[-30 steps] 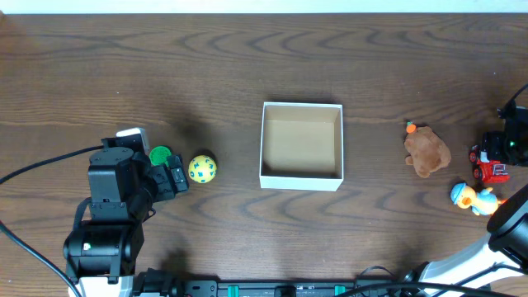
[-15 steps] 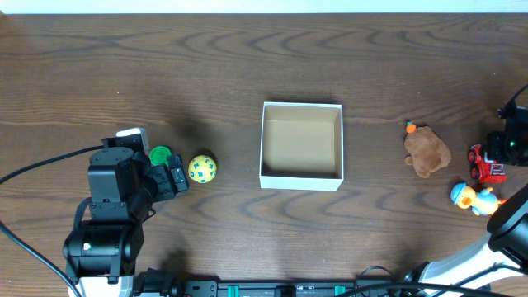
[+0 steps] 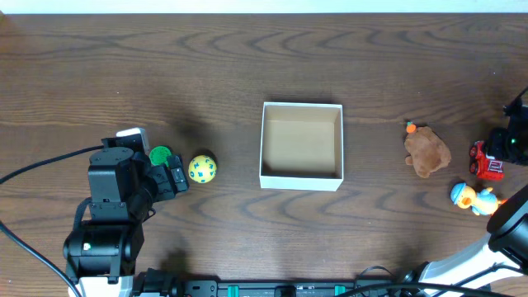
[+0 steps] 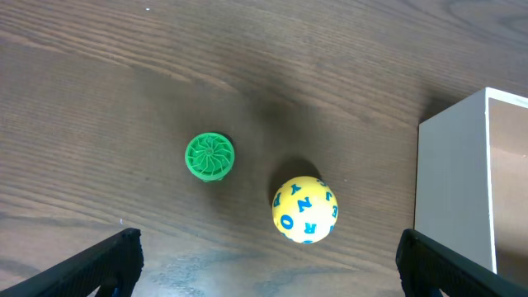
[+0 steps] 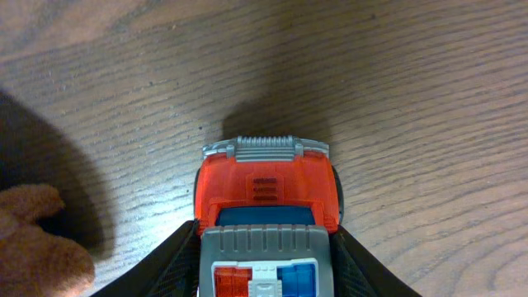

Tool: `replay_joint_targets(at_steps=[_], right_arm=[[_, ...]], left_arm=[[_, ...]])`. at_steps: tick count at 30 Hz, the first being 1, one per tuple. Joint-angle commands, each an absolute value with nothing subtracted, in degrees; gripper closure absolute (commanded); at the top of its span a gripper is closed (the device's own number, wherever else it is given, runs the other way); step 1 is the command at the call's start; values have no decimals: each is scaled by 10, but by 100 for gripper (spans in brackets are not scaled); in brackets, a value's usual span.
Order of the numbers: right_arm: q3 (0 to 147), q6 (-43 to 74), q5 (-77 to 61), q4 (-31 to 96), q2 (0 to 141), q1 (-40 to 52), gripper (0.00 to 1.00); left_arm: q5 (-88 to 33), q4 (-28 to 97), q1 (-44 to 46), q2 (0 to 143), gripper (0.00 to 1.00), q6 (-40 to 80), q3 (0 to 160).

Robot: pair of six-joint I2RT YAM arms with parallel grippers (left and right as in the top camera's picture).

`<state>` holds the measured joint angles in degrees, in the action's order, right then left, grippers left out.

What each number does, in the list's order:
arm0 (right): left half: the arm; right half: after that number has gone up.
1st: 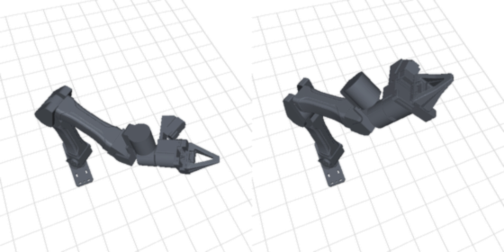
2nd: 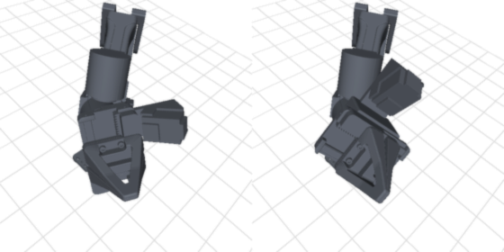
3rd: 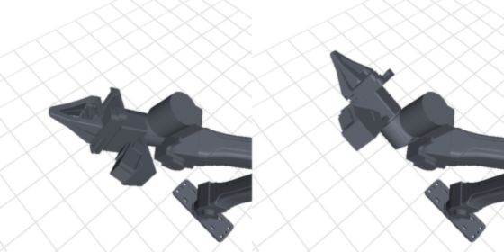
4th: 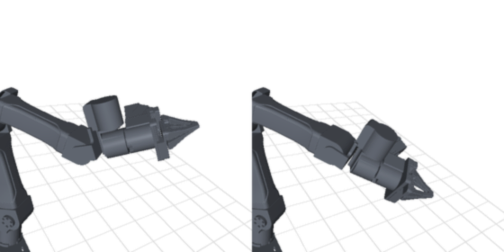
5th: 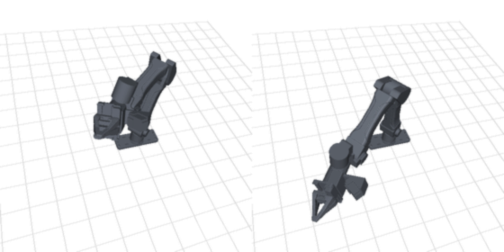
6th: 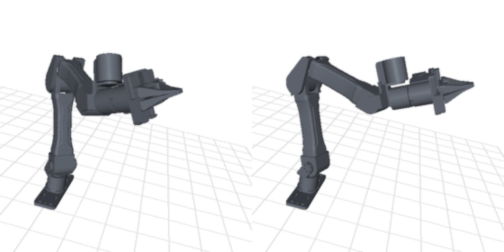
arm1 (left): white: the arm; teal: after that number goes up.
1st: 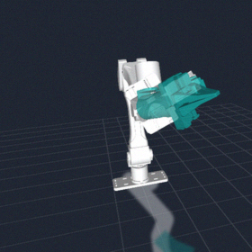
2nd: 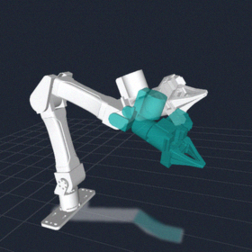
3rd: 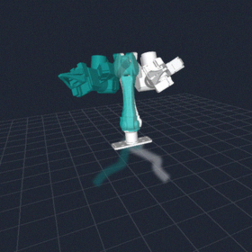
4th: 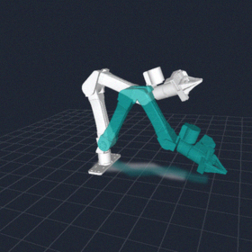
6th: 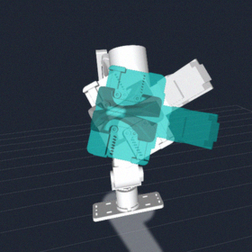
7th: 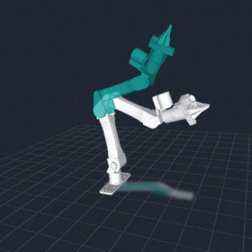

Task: Pack container
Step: 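Move the right gripper over the red fire truck and grasp it, then carry the red fire truck into the white box and release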

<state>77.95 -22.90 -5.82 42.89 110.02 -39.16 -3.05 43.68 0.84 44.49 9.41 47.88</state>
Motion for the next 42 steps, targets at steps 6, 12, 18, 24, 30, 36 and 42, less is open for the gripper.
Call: replay_joint_targets(at_steps=[6, 12, 18, 24, 30, 36, 42], right_arm=[[788, -144, -112, 417, 984, -376, 90], [788, -92, -121, 420, 853, -288, 96], [788, -3, -67, 433, 733, -128, 99], [788, 110, 3, 434, 685, 79, 99], [786, 246, 88, 479, 728, 222, 99], [785, 332, 88, 508, 832, 283, 99], [785, 364, 88, 493, 942, 289, 99]], left_arm=[[-35, 439, 7, 445, 2, 102, 490], [-35, 439, 7, 445, 2, 102, 490], [-35, 439, 7, 445, 2, 102, 490], [-35, 442, 7, 445, 2, 102, 490], [-35, 456, 7, 445, 2, 102, 490], [-35, 458, 7, 445, 2, 102, 490], [-35, 460, 7, 445, 2, 102, 490]])
